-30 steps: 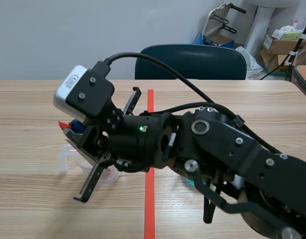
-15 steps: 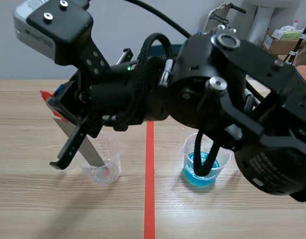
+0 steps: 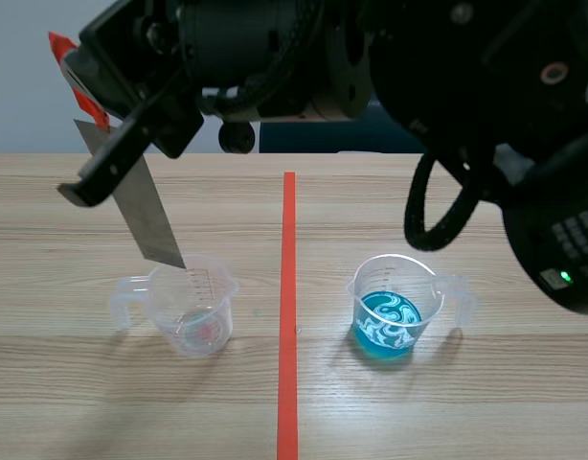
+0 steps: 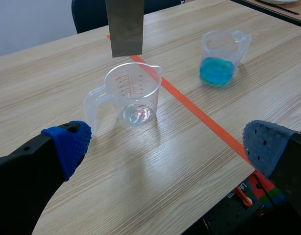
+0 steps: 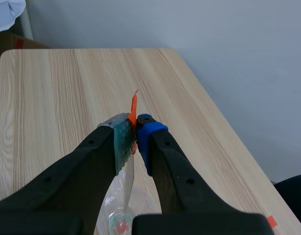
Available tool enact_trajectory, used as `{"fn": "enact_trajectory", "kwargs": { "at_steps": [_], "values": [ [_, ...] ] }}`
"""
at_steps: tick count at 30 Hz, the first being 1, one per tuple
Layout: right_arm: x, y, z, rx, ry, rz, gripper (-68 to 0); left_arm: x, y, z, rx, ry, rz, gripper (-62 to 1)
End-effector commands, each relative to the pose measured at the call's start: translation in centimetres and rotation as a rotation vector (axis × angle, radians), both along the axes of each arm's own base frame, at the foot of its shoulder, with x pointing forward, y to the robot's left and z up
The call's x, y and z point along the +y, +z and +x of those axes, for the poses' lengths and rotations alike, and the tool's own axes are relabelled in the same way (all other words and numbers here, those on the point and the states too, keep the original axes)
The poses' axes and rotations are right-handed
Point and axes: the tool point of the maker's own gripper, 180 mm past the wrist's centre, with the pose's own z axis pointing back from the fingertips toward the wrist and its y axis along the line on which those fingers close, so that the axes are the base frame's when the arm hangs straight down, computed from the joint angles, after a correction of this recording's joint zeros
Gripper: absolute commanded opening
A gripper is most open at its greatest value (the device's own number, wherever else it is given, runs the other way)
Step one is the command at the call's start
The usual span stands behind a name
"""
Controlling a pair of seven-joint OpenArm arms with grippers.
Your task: Do the redox reaction experiment
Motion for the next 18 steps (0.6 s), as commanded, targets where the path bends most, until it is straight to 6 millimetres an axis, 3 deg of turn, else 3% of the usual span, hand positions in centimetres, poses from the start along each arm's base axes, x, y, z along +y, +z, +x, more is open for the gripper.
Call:
{"fn": "enact_trajectory", "kwargs": {
  "at_steps": [1,18],
  "values": [
    [-0.2,1.52,0.66,-0.036,-0.013,0.027,-66.9,-0.17,0.57,0.22,-0.019,0.004,-0.017,1.4],
    [-0.06,1.22,0.32,0.009,0.006,0.021,-66.9,-0.17,0.57,0.22,-0.019,0.004,-0.017,1.4]
  ]
}}
